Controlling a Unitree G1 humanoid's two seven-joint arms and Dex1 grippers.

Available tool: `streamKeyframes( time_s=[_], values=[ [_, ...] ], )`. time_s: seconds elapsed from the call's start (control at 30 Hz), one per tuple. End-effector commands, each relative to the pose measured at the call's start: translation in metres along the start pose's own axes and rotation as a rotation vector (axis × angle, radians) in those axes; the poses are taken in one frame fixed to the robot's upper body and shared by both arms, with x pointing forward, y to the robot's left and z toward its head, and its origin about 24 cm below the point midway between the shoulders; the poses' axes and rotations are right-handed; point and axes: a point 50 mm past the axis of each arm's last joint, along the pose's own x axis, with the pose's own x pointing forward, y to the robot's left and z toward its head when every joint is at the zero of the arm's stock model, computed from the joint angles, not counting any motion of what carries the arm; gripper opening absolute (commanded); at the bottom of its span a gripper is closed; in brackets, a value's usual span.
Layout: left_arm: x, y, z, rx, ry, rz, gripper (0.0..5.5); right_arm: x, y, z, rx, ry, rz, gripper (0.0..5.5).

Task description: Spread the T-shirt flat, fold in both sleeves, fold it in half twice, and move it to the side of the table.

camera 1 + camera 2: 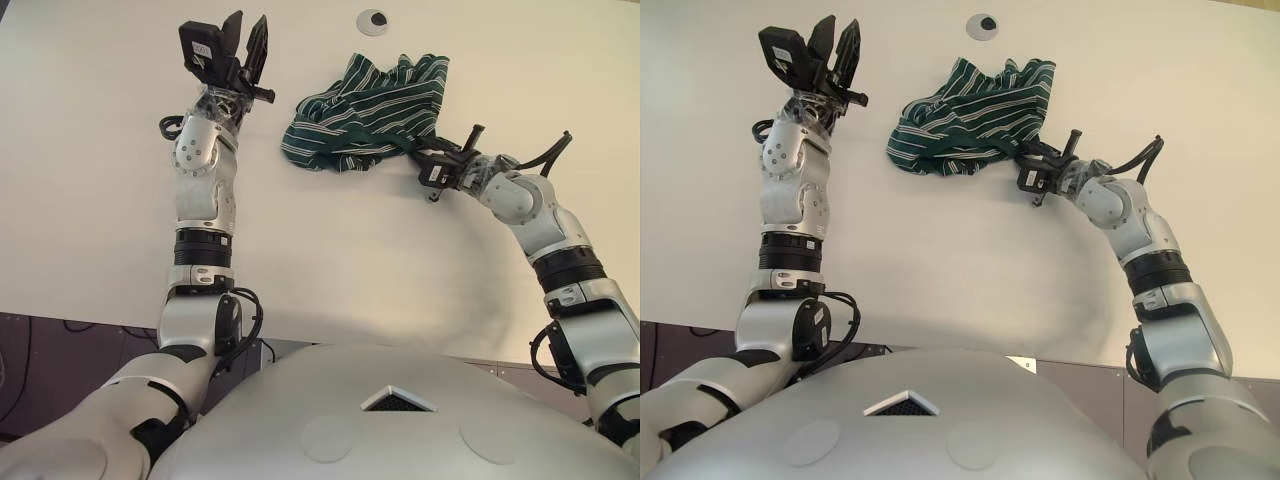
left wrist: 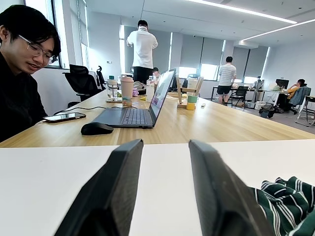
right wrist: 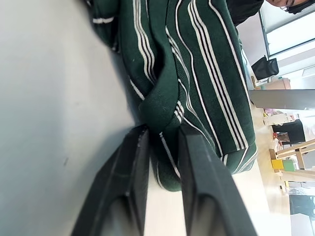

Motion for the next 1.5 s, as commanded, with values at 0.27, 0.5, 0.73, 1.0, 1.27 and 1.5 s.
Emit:
streamKeyframes(
  time_s=[0.27, 0.5, 0.73, 1.0, 1.27, 1.5],
  values=[
    [-0.010, 0.019, 0.000, 0.074, 0.031, -0.012, 1.69, -0.027, -0.051, 0.017, 0.494, -0.154, 0.027, 0.02],
    [-0.021, 0.017, 0.008, 0.067, 0.060, -0.206, 1.69, -0.035, -0.139, 0.064, 0.770, -0.434, 0.053, 0.02],
    [-0.060, -0.015, 0.017, 0.102, 0.143, -0.584, 1.69, -0.033, -0.170, 0.088, 1.002, -0.559, 0.017, 0.02],
    [-0.067, -0.050, -0.003, 0.228, 0.183, -0.606, 1.69, -0.026, -0.171, 0.092, 1.046, -0.546, 0.006, 0.02],
    [-0.064, -0.065, -0.018, 0.409, 0.160, -0.609, 1.69, -0.024, -0.166, 0.092, 1.058, -0.534, 0.013, 0.02],
    [-0.056, -0.072, -0.030, 0.517, 0.153, -0.580, 1.69, -0.022, -0.165, 0.093, 1.058, -0.536, 0.034, 0.02]
  ],
)
